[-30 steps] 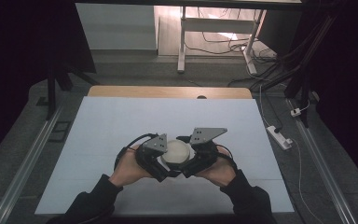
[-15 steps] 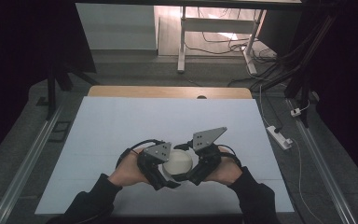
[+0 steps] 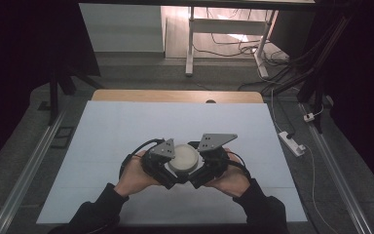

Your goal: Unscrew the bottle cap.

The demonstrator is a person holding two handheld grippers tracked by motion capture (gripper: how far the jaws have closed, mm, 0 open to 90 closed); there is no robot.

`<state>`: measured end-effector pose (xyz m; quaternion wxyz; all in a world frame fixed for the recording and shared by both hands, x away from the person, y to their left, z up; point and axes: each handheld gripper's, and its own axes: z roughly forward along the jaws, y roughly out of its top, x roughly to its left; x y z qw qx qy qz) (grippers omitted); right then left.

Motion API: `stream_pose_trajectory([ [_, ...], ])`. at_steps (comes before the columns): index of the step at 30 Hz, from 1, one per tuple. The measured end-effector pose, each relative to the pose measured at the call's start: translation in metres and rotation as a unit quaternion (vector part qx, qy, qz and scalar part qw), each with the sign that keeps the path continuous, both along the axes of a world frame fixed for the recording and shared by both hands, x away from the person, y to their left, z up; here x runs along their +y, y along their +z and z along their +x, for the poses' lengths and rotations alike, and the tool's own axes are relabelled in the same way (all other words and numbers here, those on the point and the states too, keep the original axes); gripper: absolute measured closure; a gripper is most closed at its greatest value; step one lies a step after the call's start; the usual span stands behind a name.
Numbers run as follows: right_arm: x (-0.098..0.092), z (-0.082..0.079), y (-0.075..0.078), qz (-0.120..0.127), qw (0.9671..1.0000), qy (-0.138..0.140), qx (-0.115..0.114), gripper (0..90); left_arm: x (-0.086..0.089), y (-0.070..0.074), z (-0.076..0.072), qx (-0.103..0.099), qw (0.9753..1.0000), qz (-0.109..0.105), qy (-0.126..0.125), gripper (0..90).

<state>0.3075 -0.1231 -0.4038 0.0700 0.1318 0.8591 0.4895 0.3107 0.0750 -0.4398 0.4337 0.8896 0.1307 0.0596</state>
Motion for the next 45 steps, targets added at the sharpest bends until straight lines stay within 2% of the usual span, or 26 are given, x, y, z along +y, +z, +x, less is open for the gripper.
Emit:
stream_pose_trajectory([
  [3, 0.003, -0.001, -0.002, -0.003, 0.9998, -0.016, -0.008, 0.0, -0.001, 0.0, -0.001, -0.002, 1.0, 0.004, 0.006, 7.1],
  [4, 0.004, -0.001, -0.004, 0.001, 0.9996, -0.025, -0.015, 3.3, -0.002, 0.0, -0.001, -0.003, 1.0, 0.006, 0.007, 7.1],
  [9, 0.003, -0.002, -0.005, 0.006, 0.9996, -0.021, -0.02, 6.6, -0.003, 0.0, -0.002, -0.003, 0.9999, 0.01, -0.004, 7.1],
  [12, 0.001, 0.0, -0.005, 0.007, 0.9999, -0.005, -0.01, 6.8, -0.002, -0.001, -0.001, -0.002, 0.9996, 0.011, -0.024, 7.1],
  [16, -0.001, 0.002, -0.006, 0.007, 0.9996, 0.026, 0.003, 6.9, -0.001, -0.003, 0.001, 0.01, 0.9983, 0.005, -0.057, 7.1],
  [19, -0.003, 0.004, -0.007, 0.009, 0.9984, 0.053, 0.017, 6.9, -0.001, -0.004, 0.0, 0.013, 0.9966, 0.01, -0.08, 7.0],
  [20, -0.003, 0.004, -0.007, 0.009, 0.9984, 0.053, 0.017, 6.9, -0.001, -0.004, 0.0, 0.013, 0.9966, 0.01, -0.08, 7.1],
  [21, -0.004, 0.005, -0.007, 0.011, 0.997, 0.074, 0.021, 6.9, -0.001, -0.004, 0.0, 0.013, 0.9959, 0.012, -0.089, 7.0],
  [23, -0.004, 0.005, -0.008, 0.008, 0.9962, 0.085, 0.02, 6.9, -0.002, -0.006, 0.0, 0.015, 0.9947, 0.015, -0.1, 7.0],
  [31, -0.006, 0.005, -0.005, 0.013, 0.9966, 0.08, 0.016, 7.0, -0.003, -0.008, 0.0, 0.012, 0.995, 0.022, -0.097, 7.1],
  [45, -0.012, 0.007, -0.002, 0.017, 0.9979, 0.061, 0.01, 7.0, 0.003, -0.01, 0.005, 0.008, 0.997, 0.026, -0.073, 7.0],
])
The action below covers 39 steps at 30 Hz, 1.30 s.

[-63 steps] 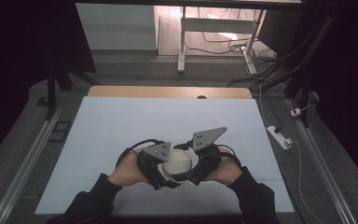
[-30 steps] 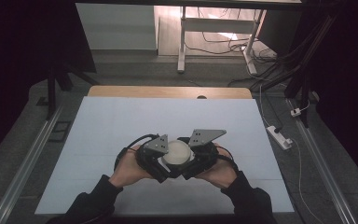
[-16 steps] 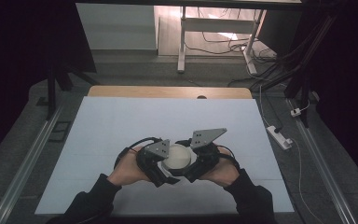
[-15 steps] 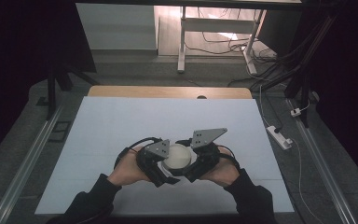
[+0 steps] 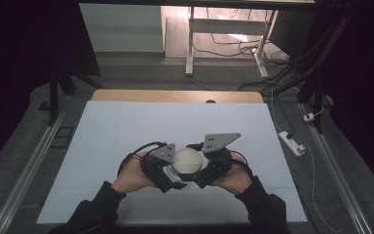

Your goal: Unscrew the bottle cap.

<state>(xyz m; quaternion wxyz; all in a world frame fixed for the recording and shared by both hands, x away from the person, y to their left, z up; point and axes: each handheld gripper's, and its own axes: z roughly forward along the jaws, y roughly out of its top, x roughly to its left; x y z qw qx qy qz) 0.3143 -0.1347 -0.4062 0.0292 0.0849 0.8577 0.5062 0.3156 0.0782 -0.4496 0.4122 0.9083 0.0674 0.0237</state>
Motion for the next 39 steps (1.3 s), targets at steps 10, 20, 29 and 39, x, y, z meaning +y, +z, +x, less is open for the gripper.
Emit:
stream_pose_trajectory([
  [10, -0.005, -0.002, 0.001, 0.003, 0.9998, -0.017, -0.006, 6.9, 0.008, -0.002, 0.007, 0.001, 0.9994, 0.002, 0.034, 7.1],
  [20, -0.008, -0.008, -0.001, 0.002, 0.9994, -0.031, -0.012, 6.9, 0.016, -0.006, 0.015, 0.003, 0.9967, -0.002, 0.081, 7.1],
  [29, -0.006, -0.013, -0.006, -0.001, 0.9993, -0.037, -0.009, 6.9, 0.021, -0.01, 0.022, 0.002, 0.9932, 0.0, 0.116, 7.0],
  [39, -0.004, -0.022, -0.011, -0.001, 0.9993, -0.036, -0.011, 6.9, 0.025, -0.011, 0.027, -0.001, 0.9903, 0.0, 0.139, 7.0],
])
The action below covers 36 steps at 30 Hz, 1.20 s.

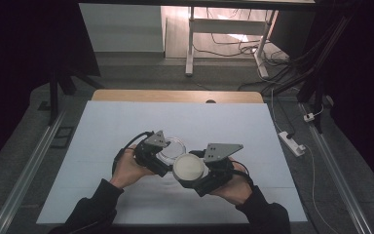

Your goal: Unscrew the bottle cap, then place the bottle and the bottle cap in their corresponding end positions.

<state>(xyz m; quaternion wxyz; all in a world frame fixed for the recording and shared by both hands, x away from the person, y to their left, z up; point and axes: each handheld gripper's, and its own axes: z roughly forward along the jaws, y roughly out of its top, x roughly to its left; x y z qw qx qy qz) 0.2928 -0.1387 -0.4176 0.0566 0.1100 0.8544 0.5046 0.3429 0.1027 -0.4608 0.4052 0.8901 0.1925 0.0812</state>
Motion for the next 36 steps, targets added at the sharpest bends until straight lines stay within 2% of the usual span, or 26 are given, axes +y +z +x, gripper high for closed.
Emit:
stream_pose_trajectory([
  [15, 0.001, -0.005, -0.02, -0.011, 0.9999, -0.006, 0.012, 6.9, -0.002, 0.002, 0.009, -0.009, 0.9998, 0.006, 0.017, 7.0],
  [19, 0.0, -0.007, -0.027, -0.014, 0.9998, -0.008, 0.015, 6.9, -0.001, 0.002, 0.013, -0.009, 0.9998, 0.001, 0.02, 7.0],
  [26, 0.003, -0.011, -0.036, -0.019, 0.9997, -0.009, 0.011, 6.9, 0.001, 0.003, 0.021, -0.01, 0.9995, -0.006, 0.028, 7.1],
  [36, 0.01, -0.009, -0.053, -0.035, 0.9993, -0.011, 0.011, 6.9, -0.004, 0.0, 0.034, -0.02, 0.9994, -0.003, 0.028, 7.1],
])
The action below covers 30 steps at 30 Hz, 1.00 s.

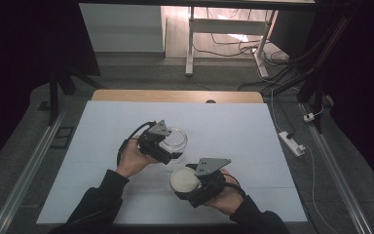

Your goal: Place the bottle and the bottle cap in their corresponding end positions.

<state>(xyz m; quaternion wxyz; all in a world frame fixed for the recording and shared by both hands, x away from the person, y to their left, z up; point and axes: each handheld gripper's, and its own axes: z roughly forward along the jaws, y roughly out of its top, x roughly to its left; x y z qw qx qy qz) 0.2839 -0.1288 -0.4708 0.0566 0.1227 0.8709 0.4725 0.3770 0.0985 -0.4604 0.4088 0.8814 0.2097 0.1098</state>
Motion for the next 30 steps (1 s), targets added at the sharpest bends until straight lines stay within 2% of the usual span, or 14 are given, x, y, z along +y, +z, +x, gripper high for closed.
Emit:
stream_pose_trajectory([
  [17, 0.01, 0.004, -0.025, -0.018, 0.9998, -0.001, -0.005, 6.9, -0.002, -0.006, 0.025, -0.003, 0.9998, -0.002, 0.02, 7.0],
  [19, 0.01, 0.006, -0.027, -0.017, 0.9998, -0.003, -0.007, 6.9, -0.002, -0.007, 0.029, 0.003, 0.9998, -0.008, 0.02, 7.0],
  [30, 0.015, 0.013, -0.039, -0.025, 0.9996, -0.012, -0.007, 6.9, -0.006, -0.016, 0.044, 0.006, 0.9994, -0.002, 0.033, 7.0],
])
